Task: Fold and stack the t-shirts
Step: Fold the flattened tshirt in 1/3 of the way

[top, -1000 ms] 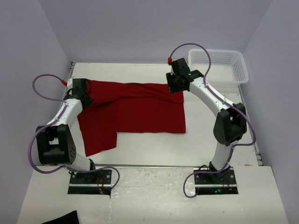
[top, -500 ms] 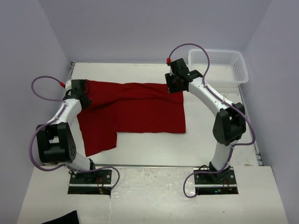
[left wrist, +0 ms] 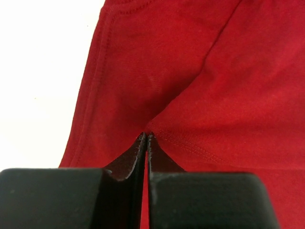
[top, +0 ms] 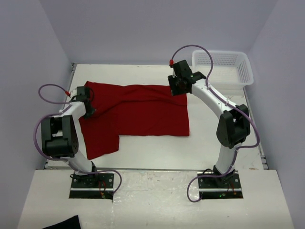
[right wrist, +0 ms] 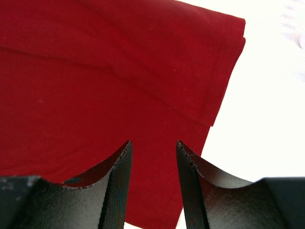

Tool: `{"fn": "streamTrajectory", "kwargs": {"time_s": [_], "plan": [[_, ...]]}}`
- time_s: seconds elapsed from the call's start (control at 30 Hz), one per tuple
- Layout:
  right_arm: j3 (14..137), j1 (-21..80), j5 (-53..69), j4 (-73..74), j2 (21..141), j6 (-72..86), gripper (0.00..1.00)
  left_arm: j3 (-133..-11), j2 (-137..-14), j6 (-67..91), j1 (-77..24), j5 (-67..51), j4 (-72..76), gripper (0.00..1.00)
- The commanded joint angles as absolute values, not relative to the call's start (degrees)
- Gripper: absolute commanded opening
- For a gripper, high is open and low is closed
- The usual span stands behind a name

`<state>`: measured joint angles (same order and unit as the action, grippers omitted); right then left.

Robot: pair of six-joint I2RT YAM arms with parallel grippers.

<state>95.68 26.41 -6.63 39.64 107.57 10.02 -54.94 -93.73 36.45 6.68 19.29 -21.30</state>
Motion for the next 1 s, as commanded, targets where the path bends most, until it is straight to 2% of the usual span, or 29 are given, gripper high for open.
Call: {"fn": "streamTrajectory", "kwargs": {"time_s": [0.0, 0.07, 0.1, 0.13, 0.2, 0.3, 0.47, 0.53, 0.57, 0.7, 0.73, 0.83, 0.9, 0.97], "plan": [[97.9, 26.8, -7.2, 39.6, 107.9, 9.4, 0.43, -53.9, -95.0, 38.3, 7.3, 20.3, -18.2, 0.05], [97.8, 26.9, -6.9, 39.4, 108.1, 9.4, 0.44, -53.2, -94.8, 39.5, 7.3, 20.7, -17.9, 0.18], [97.8, 26.9, -7.0, 39.5, 108.2, 9.4, 0.43, -52.9, -94.4, 39.9, 7.2, 21.6, -18.1, 0.28], [97.8, 27.0, -6.9, 39.6, 108.2, 9.4, 0.44, -52.2, -92.5, 40.3, 7.2, 22.1, -18.2, 0.41], [98.1, 27.1, -7.1, 39.7, 108.2, 9.4, 0.43, -51.8, -89.5, 41.7, 7.0, 25.7, -19.0, 0.51], [98.4, 27.2, -6.9, 39.9, 108.1, 9.4, 0.44, -51.8, -82.4, 41.4, 5.8, 30.9, -19.4, 0.55], [98.3, 27.4, -7.3, 39.7, 108.0, 9.5, 0.44, -56.2, -79.1, 36.2, 4.3, 25.2, -19.2, 0.56], [98.5, 27.4, -7.3, 39.8, 108.2, 9.6, 0.44, -56.0, -79.0, 36.3, 2.7, 23.0, -19.3, 0.53], [98.5, 27.5, -7.3, 39.9, 108.3, 9.6, 0.44, -55.6, -79.1, 35.9, 2.1, 22.6, -18.8, 0.5], [97.9, 27.6, -6.9, 39.6, 107.9, 9.7, 0.44, -54.5, -82.4, 33.1, -2.1, 16.9, -16.4, 0.26], [97.7, 27.6, -6.9, 39.4, 107.9, 9.7, 0.44, -54.7, -84.5, 30.6, -4.1, 15.6, -15.0, 0.25], [97.6, 27.7, -7.0, 39.6, 107.8, 9.7, 0.44, -53.7, -86.5, 27.3, -8.5, 13.0, -11.4, 0.29], [97.2, 27.6, -7.2, 39.2, 107.6, 9.6, 0.44, -52.0, -85.7, 24.8, -10.4, 13.2, -8.5, 0.39], [97.2, 27.7, -7.1, 39.0, 107.7, 9.5, 0.44, -50.2, -84.9, 23.5, -12.0, 13.4, -5.9, 0.43]]}}
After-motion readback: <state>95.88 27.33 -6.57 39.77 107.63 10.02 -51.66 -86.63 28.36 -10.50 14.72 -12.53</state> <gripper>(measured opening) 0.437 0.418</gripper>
